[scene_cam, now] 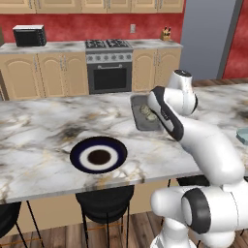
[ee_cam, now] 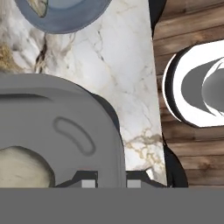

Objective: Place two dumplings into each of the tupperware containers and then place the containers in the fridge.

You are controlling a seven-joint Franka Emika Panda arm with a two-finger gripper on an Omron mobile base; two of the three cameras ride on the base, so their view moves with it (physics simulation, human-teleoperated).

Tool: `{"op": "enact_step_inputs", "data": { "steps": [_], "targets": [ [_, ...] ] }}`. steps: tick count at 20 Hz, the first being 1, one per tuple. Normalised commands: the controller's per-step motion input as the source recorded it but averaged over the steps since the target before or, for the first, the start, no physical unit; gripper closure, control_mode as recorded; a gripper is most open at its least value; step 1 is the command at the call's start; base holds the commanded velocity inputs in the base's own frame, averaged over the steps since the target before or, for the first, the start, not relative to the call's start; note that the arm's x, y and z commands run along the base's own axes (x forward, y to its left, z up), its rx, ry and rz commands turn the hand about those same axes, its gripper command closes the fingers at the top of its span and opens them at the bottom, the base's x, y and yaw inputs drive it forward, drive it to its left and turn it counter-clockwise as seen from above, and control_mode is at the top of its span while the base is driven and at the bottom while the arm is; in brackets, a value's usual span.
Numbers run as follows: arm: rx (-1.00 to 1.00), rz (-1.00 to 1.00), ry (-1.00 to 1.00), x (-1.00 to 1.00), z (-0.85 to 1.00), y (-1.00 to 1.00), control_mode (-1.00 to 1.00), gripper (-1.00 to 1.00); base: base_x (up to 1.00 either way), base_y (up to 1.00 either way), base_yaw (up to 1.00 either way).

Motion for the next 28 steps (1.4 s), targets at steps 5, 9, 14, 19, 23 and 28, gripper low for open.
{"op": "enact_step_inputs", "data": {
  "steps": [5, 9, 14, 19, 23, 28],
  "targets": [
    [-0.01, 0.03, -0.01, -0.73, 0.0, -0.01, -1.0, 1.0, 0.0, 0.0, 0.0],
    [-0.05, 0.1, 0.02, -0.58, 0.02, -0.02, -1.0, 1.0, 0.0, 0.0, 0.0],
    [-0.07, 0.01, 0.01, -0.2, -0.06, 0.04, -1.0, 1.0, 0.0, 0.0, 0.0],
    [-0.01, -0.02, 0.0, 0.0, -0.01, 0.0, -1.0, 1.0, 0.0, 0.0, 0.0],
    [0.01, -0.01, 0.05, 0.12, 0.0, -0.15, -1.0, 1.0, 0.0, 0.0, 0.0],
    [0.0, 0.0, 0.14, 0.08, 0.0, -0.04, -1.0, 1.0, 0.0, 0.0, 0.0]
  ]
}}
